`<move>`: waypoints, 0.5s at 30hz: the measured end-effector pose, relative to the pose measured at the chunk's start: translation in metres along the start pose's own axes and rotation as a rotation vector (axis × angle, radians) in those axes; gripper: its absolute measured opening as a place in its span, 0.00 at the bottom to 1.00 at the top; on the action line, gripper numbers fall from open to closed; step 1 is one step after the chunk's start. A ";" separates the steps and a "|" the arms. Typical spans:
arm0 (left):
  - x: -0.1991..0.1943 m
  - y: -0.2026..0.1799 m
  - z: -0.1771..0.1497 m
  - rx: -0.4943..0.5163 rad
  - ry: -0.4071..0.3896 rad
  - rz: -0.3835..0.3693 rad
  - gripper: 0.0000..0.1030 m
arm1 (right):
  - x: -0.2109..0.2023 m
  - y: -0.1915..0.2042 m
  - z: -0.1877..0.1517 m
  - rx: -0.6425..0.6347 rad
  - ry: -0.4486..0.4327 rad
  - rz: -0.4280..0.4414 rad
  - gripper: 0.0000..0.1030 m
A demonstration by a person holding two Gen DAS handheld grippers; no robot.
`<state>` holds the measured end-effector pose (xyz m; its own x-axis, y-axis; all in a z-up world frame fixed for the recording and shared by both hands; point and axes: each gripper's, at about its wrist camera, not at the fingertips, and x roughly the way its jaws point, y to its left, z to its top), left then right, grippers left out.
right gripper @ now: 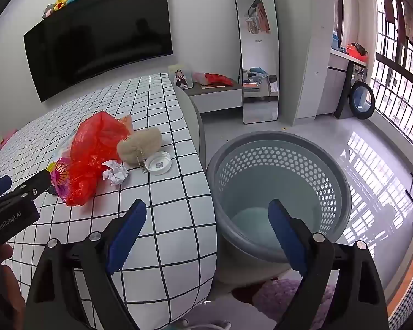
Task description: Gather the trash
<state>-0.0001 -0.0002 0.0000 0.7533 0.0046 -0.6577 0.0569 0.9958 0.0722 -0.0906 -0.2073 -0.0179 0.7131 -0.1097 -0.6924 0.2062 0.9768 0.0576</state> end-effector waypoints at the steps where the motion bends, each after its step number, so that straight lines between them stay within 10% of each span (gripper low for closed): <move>1: 0.000 0.000 0.000 0.000 0.002 0.000 0.94 | 0.000 0.000 0.000 0.000 0.000 0.001 0.84; 15: -0.007 -0.001 -0.003 -0.008 0.002 0.000 0.94 | -0.009 -0.002 -0.002 -0.004 -0.009 0.000 0.84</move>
<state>-0.0075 -0.0014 0.0017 0.7522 0.0051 -0.6589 0.0512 0.9965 0.0662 -0.0990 -0.2080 -0.0132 0.7194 -0.1115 -0.6856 0.2035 0.9776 0.0545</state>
